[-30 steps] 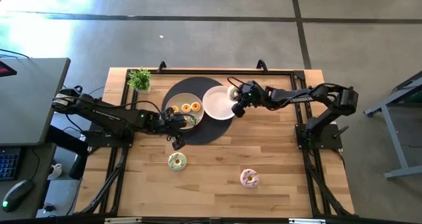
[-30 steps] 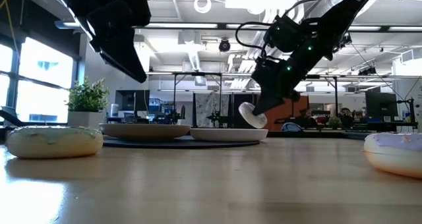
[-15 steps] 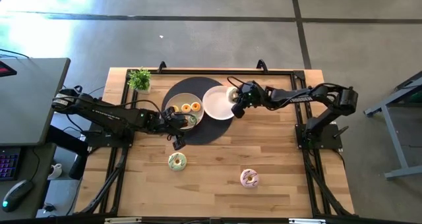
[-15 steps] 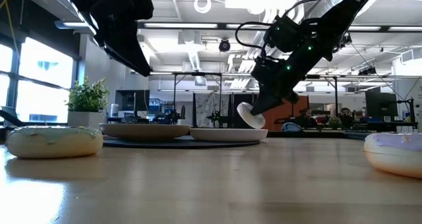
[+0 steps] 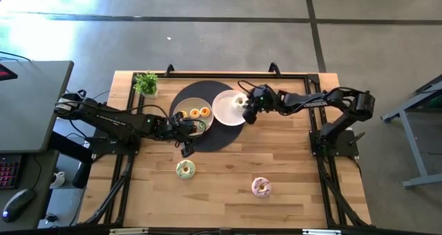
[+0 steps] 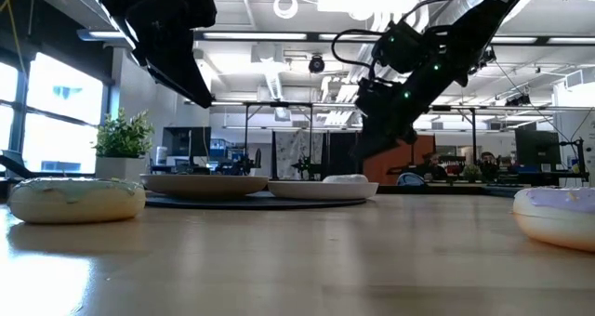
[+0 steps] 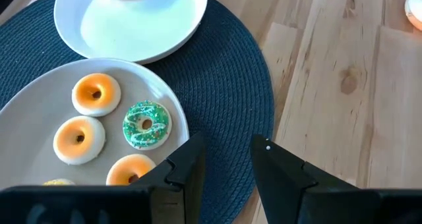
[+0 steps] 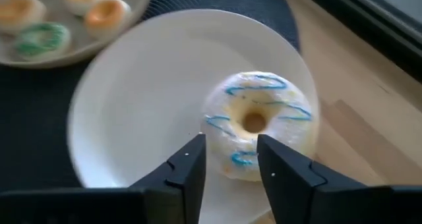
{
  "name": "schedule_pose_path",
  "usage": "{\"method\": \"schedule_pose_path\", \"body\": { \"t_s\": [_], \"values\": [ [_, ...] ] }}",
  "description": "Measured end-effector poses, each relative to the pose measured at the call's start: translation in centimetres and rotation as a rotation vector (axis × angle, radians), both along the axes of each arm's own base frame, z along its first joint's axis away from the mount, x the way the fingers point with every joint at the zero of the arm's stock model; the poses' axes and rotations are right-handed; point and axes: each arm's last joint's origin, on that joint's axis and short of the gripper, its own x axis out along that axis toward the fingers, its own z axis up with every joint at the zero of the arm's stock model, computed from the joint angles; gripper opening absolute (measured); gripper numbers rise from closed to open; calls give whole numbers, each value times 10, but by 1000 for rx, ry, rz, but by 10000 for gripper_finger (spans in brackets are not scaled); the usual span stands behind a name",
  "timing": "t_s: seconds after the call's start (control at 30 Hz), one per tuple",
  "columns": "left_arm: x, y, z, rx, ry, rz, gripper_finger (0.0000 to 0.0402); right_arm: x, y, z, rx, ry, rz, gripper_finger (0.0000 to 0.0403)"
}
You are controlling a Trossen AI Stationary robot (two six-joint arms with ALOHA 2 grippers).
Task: Pick & Place donuts
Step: Put the large purple donut on the white plate
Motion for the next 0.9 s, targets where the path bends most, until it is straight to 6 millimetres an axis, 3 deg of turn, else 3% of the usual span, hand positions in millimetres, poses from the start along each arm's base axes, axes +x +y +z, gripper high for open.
{"method": "schedule_pose_path", "body": {
  "t_s": [0.13,0.23,0.53,0.77,0.9],
  "values": [
    [0,0,0,2,0,-2,120,3,6,6,40,-48,118,132],
    [0,0,0,4,1,-4,120,12,26,16,41,-52,251,126],
    [2,0,2,-1,-33,-4,120,42,137,54,16,8,674,125],
    [3,-1,3,-5,-43,-2,120,26,213,54,169,67,923,134],
    [3,-1,3,-5,-43,-2,120,8,241,47,180,192,929,144]
  ]
}}
